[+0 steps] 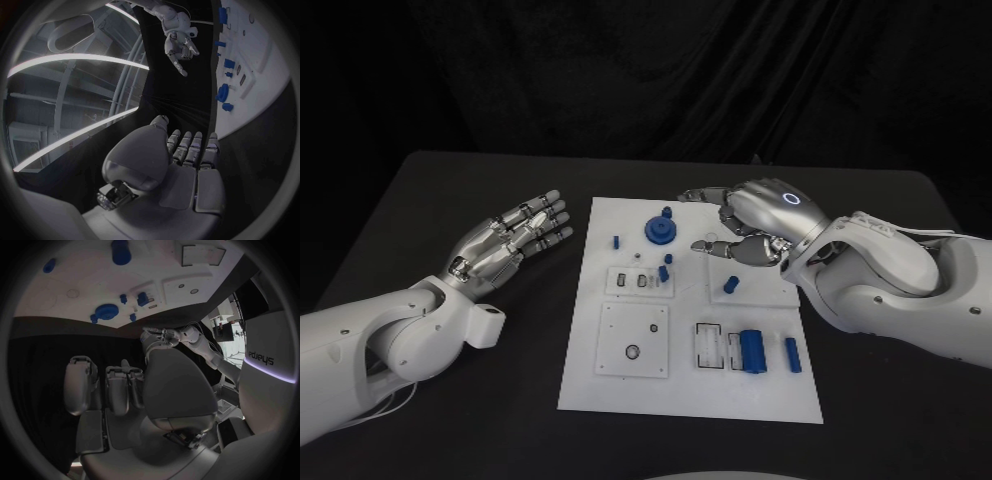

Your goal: Assemble the parts on the task board

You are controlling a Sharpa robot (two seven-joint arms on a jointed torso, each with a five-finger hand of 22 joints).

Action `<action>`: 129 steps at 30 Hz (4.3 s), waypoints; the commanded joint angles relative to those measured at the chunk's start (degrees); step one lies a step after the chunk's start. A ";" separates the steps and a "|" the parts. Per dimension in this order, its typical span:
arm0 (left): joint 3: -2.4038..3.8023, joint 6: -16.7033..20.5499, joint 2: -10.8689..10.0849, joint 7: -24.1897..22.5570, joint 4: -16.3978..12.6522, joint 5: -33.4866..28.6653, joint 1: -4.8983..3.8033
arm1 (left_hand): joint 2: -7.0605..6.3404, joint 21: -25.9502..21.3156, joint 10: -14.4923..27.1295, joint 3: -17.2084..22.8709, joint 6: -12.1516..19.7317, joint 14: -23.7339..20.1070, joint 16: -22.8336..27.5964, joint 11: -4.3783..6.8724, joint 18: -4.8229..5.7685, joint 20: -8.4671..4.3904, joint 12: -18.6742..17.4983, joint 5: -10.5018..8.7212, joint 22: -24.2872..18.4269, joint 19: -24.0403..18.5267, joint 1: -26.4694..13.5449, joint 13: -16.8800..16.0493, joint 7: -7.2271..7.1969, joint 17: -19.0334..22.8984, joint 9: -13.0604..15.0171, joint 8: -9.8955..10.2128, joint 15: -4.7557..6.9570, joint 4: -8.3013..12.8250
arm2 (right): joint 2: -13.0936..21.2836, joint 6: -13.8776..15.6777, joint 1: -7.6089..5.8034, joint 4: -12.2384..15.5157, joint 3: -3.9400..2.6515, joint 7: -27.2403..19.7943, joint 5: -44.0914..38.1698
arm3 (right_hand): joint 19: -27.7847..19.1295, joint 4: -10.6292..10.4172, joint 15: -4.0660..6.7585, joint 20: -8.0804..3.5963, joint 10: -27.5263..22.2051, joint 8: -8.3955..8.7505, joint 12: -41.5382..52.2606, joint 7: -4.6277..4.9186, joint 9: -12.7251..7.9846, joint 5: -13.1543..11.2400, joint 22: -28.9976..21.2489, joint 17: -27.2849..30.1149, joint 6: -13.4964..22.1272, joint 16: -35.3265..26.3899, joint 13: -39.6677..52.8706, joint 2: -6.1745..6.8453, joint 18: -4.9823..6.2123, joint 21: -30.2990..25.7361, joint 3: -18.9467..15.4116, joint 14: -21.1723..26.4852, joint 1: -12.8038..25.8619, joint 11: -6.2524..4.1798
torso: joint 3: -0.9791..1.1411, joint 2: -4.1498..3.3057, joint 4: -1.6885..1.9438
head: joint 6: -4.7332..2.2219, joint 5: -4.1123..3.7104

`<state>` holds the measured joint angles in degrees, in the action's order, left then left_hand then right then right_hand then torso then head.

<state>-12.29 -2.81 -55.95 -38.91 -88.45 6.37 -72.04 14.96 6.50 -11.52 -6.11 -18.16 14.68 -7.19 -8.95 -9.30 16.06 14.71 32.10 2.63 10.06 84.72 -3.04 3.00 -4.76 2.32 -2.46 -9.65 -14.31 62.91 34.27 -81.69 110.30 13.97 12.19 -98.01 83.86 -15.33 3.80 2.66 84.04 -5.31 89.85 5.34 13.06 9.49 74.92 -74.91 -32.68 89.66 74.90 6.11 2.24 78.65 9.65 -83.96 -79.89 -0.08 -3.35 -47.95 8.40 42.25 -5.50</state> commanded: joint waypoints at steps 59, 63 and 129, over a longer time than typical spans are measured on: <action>0.18 0.36 19.15 66.97 1.26 55.08 -8.58 | -3.65 79.21 -78.48 -3.84 -20.74 75.32 -82.81 8.89 6.60 -12.06 75.29 -21.32 77.26 71.38 -16.11 -86.96 0.77 -85.24 44.79 -47.10 12.20 -1.82 | 2.03 1.26 4.49 -12.87 0.30 0.33 9.58 | 2.76 2.51 -1.09 0.85 5.96 -1.08 0.15 1.15 0.50 7.93 12.57 -15.09 -8.27 0.34 15.10 -3.50 -0.33 3.49 1.76 -6.04 -1.72 1.10 | 8.07 8.04 -5.29 | 7.75 6.91; 0.18 0.67 19.54 68.68 1.09 55.29 -8.57 | -3.68 79.13 -78.48 -3.99 -20.81 75.32 -82.81 8.94 6.58 -12.14 75.29 -21.20 77.18 71.35 -16.45 -86.96 0.72 -85.24 45.36 -47.07 12.26 -1.96 | 1.67 1.18 4.58 -13.13 0.30 0.20 9.58 | 2.73 2.58 -1.11 0.86 5.96 -1.03 0.15 1.17 0.46 8.19 12.55 -15.09 -8.30 0.34 15.10 -3.49 -0.31 3.44 1.82 -6.04 -1.76 1.11 | 8.08 8.12 -5.23 | 7.75 6.89; 0.15 2.03 25.72 64.48 8.53 55.43 -5.11 | -3.31 77.42 -78.48 -4.09 -31.58 75.32 -82.81 9.48 6.23 -12.71 75.29 -15.23 76.32 70.61 -16.93 -86.96 0.18 -85.24 46.30 -27.39 12.79 -1.11 | -0.55 1.24 4.63 -13.51 0.28 -0.25 9.58 | 2.54 3.20 -1.21 0.96 5.96 -0.79 0.15 1.38 0.22 9.86 12.40 -15.09 -8.75 0.34 15.10 -3.46 -0.21 3.04 2.46 -6.04 -2.25 1.25 | 7.51 8.44 -5.29 | 7.75 5.69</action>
<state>-12.19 -0.65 -30.42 26.68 -79.96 61.84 -77.31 11.57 84.22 -84.05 -10.18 -49.35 84.05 -89.85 0.27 -3.50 3.69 90.07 16.59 74.92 80.88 67.16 -75.04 3.07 -74.92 48.56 -30.13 2.78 -15.65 62.39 35.37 -77.14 96.75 14.29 11.57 -88.26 84.05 -12.47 3.01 3.28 84.03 -6.32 89.85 6.61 13.37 19.07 74.90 -74.91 -41.03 89.66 74.92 2.85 2.25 82.03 12.02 -83.90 -81.72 0.73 4.17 -39.53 3.11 49.99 0.22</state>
